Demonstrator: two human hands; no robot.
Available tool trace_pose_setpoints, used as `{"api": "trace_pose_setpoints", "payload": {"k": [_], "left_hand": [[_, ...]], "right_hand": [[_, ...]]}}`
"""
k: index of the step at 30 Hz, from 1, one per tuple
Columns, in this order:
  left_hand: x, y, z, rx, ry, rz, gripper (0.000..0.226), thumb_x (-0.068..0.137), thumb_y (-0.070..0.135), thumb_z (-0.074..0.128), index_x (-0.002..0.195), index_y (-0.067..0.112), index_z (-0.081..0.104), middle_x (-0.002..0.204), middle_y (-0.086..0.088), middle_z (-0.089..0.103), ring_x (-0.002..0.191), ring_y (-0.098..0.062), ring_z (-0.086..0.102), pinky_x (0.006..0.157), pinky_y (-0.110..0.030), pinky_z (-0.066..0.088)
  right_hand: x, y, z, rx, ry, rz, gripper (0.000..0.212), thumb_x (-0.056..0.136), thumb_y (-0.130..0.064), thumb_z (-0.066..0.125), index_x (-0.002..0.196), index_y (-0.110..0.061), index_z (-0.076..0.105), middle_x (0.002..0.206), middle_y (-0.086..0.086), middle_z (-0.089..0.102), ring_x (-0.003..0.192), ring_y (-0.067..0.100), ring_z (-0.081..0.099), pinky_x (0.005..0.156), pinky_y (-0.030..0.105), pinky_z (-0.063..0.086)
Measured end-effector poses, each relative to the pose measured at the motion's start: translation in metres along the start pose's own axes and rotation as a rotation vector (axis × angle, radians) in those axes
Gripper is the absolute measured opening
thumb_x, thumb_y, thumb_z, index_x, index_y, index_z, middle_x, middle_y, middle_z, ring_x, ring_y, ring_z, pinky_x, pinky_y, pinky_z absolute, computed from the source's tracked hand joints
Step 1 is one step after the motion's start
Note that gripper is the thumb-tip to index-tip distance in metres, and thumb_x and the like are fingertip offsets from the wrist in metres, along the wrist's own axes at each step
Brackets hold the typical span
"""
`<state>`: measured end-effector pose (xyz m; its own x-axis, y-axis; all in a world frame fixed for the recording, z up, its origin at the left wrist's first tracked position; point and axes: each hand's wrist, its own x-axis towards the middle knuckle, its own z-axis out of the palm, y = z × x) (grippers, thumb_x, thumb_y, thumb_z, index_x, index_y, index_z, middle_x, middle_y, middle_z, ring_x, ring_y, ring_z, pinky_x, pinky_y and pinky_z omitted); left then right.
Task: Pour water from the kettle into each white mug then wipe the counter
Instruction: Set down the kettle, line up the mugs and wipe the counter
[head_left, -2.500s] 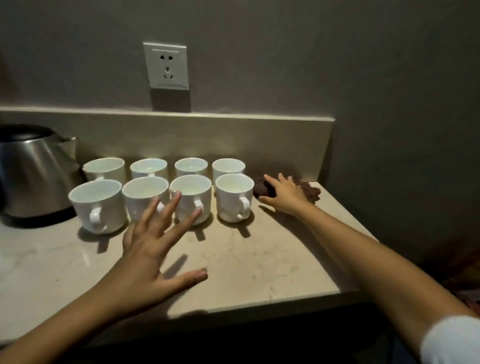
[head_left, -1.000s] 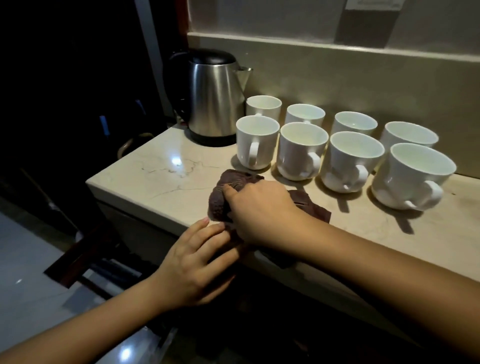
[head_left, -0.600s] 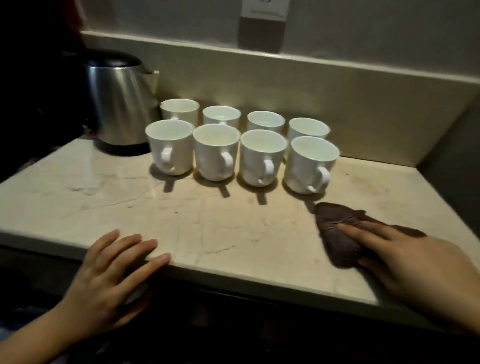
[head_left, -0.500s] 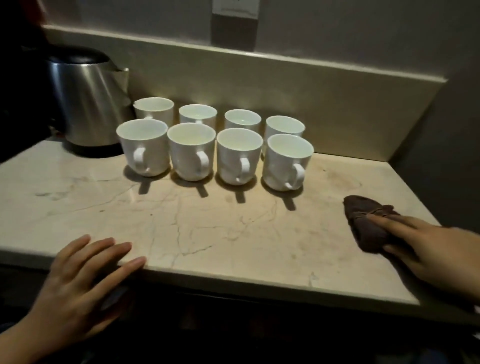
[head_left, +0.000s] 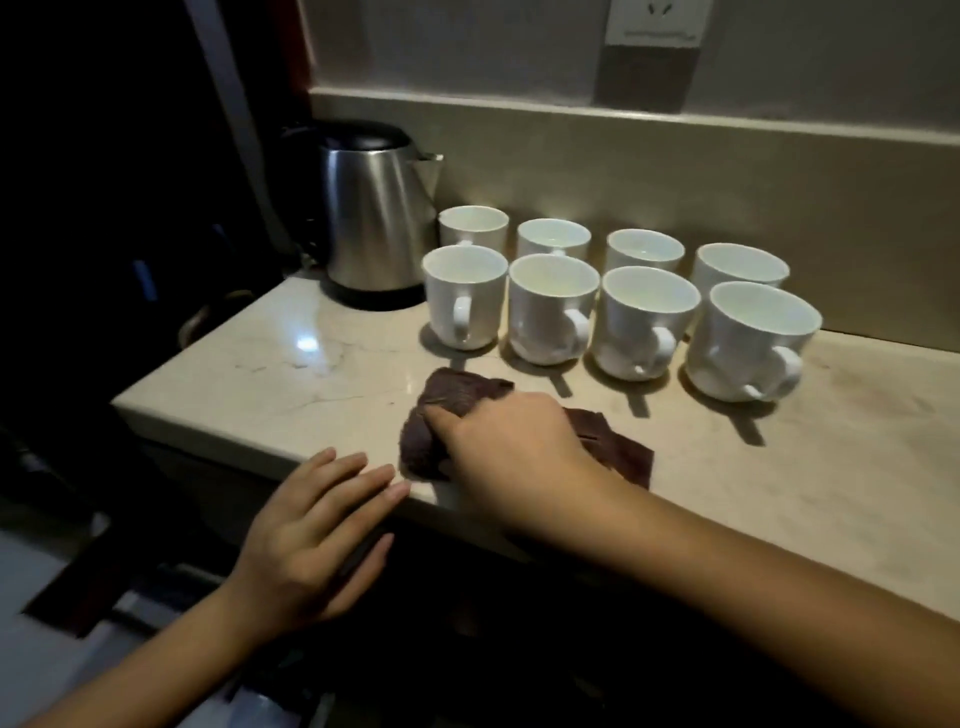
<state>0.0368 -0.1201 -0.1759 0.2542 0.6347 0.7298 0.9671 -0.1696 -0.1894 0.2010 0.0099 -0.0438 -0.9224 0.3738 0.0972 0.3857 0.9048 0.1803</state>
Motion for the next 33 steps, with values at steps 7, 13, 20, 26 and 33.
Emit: {"api": "trace_pose_setpoints", "payload": {"k": [7, 13, 20, 26, 33], "left_hand": [[-0.007, -0.006, 0.005, -0.016, 0.025, 0.021, 0.031, 0.085, 0.022, 0.058, 0.073, -0.003, 0.072, 0.081, -0.021, 0.069, 0.089, -0.037, 0.058, 0.098, -0.050, 0.045], [-0.003, -0.005, 0.001, -0.021, 0.017, -0.005, 0.035, 0.088, 0.026, 0.062, 0.111, 0.001, 0.071, 0.110, -0.015, 0.071, 0.102, -0.033, 0.063, 0.094, -0.053, 0.049], [0.034, 0.010, 0.002, -0.107, -0.092, 0.017, 0.041, 0.088, 0.037, 0.060, 0.114, 0.007, 0.071, 0.110, -0.014, 0.071, 0.092, -0.035, 0.066, 0.085, -0.049, 0.051], [0.073, 0.029, 0.013, -0.156, -0.189, 0.102, 0.048, 0.093, 0.046, 0.051, 0.108, 0.007, 0.075, 0.104, -0.012, 0.073, 0.088, -0.033, 0.068, 0.078, -0.043, 0.051], [0.096, 0.036, 0.027, -0.138, -0.248, 0.089, 0.058, 0.100, 0.051, 0.036, 0.101, 0.011, 0.079, 0.095, -0.010, 0.074, 0.078, -0.033, 0.069, 0.068, -0.043, 0.052]], "right_hand": [[0.090, -0.056, -0.004, 0.024, 0.090, -0.126, 0.027, 0.095, -0.033, 0.044, 0.116, -0.034, 0.062, 0.122, 0.003, 0.061, 0.108, 0.025, 0.058, 0.082, 0.035, 0.051], [0.040, -0.011, 0.020, 0.006, 0.119, -0.005, 0.034, 0.095, -0.022, 0.044, 0.128, -0.020, 0.052, 0.118, 0.006, 0.063, 0.102, 0.027, 0.062, 0.067, 0.032, 0.041], [-0.064, 0.078, 0.023, -0.005, -0.002, 0.160, 0.050, 0.098, -0.033, 0.036, 0.146, -0.039, 0.022, 0.120, 0.008, 0.059, 0.099, 0.033, 0.059, 0.052, 0.028, 0.021], [-0.124, 0.116, 0.019, -0.027, -0.146, 0.295, 0.052, 0.097, -0.047, 0.029, 0.146, -0.045, 0.012, 0.131, 0.006, 0.051, 0.102, 0.033, 0.057, 0.065, 0.034, 0.034], [-0.210, 0.168, 0.021, -0.046, -0.197, 0.481, 0.053, 0.093, -0.056, 0.030, 0.142, -0.055, 0.008, 0.149, -0.007, 0.037, 0.112, 0.027, 0.057, 0.080, 0.035, 0.045]]}}
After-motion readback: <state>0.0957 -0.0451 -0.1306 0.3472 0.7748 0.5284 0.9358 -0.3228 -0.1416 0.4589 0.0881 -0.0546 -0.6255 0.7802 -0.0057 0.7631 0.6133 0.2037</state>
